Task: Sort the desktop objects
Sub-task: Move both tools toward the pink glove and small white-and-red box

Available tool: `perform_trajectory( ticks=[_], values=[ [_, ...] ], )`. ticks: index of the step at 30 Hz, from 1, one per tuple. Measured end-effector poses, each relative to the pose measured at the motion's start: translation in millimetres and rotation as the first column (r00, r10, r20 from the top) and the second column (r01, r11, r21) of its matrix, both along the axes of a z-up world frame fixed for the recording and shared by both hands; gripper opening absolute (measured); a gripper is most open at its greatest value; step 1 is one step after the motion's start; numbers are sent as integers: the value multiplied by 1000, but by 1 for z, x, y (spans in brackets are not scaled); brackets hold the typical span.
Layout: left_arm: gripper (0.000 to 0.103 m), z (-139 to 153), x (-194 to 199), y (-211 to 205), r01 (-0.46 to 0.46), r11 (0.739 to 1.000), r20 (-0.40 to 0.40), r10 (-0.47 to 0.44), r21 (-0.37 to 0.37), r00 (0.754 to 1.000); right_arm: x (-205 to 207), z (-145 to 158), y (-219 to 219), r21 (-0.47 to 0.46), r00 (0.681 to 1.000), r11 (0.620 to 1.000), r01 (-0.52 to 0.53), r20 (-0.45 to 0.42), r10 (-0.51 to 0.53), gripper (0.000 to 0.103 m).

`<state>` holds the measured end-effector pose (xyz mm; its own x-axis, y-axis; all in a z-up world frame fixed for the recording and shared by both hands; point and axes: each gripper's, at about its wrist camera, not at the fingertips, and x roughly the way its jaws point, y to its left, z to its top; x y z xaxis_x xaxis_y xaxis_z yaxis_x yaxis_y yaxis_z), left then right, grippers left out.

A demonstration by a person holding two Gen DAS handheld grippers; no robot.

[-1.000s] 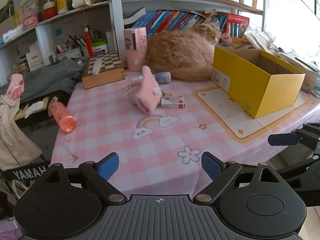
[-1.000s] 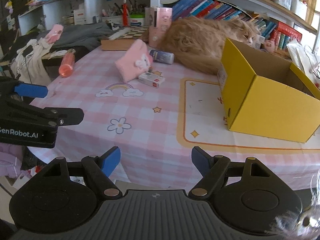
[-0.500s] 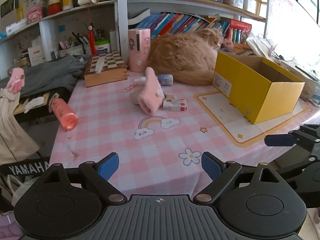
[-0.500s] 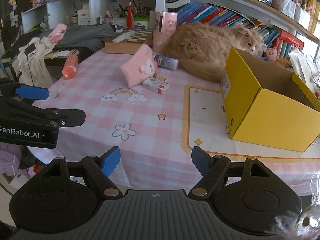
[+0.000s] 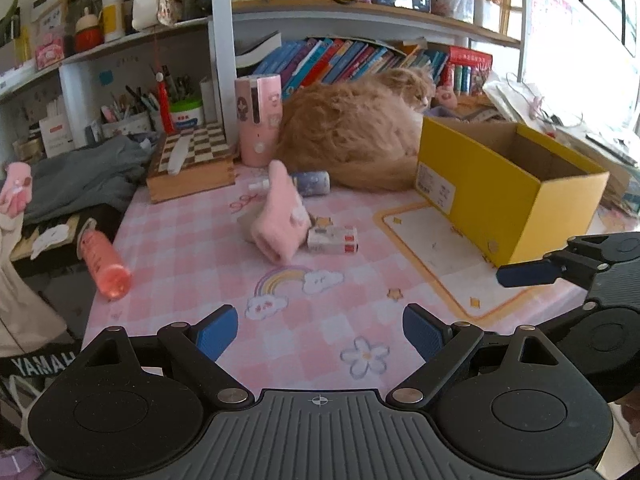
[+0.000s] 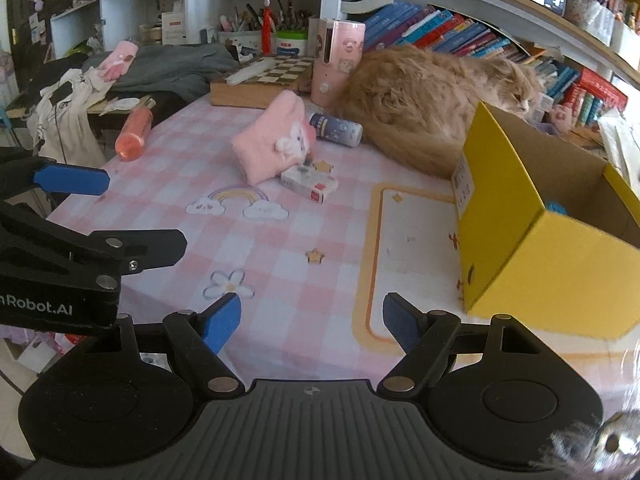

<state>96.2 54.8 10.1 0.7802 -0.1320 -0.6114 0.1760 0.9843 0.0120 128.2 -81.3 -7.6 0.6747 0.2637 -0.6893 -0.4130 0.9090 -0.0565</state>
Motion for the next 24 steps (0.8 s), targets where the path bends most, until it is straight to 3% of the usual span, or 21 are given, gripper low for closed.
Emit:
perform_trajectory(
  ticks=[10,24],
  values=[
    [92,2,45,-2,-85,996,-14,85,-14,996,53,-1,-10,45,999,998,-31,-20,32,77],
    [92,7,85,4,-195,981,-11,195,21,981,114,-5,1,97,993,989,-110,-43,114,75]
  ],
)
